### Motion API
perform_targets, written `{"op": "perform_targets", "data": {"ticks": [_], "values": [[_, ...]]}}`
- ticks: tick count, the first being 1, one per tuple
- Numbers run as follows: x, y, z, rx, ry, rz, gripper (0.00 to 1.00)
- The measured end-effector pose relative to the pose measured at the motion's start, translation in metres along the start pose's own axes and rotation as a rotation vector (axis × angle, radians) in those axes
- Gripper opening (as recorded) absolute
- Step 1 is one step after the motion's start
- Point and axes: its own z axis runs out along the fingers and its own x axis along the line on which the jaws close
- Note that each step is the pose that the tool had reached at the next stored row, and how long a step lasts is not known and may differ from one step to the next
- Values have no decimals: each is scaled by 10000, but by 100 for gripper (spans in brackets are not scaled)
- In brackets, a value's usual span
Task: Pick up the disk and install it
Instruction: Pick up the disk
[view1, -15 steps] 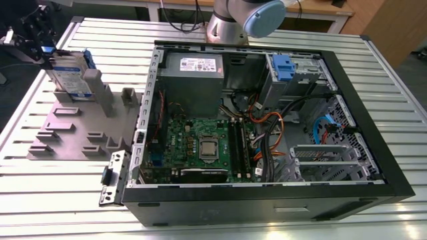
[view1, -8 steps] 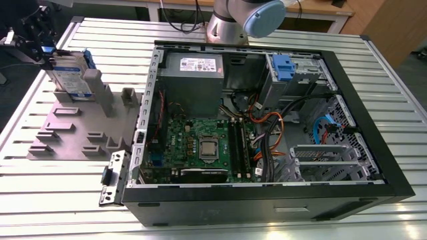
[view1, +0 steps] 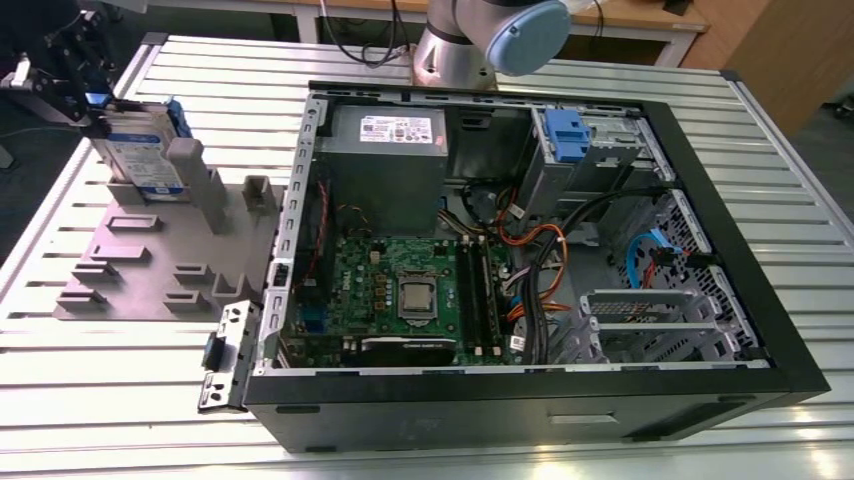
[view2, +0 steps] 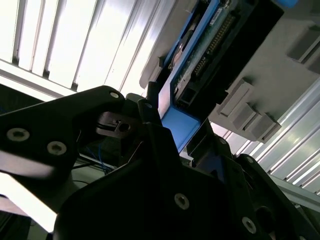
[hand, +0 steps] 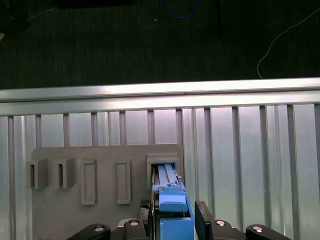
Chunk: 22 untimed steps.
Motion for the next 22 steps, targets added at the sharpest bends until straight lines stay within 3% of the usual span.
{"op": "perform_targets", "data": {"ticks": [5,9,22], "values": [[1,7,18,1,20,2,47],[2,7,29,3,79,2,47],[3,7,38,3,66,3,47]]}}
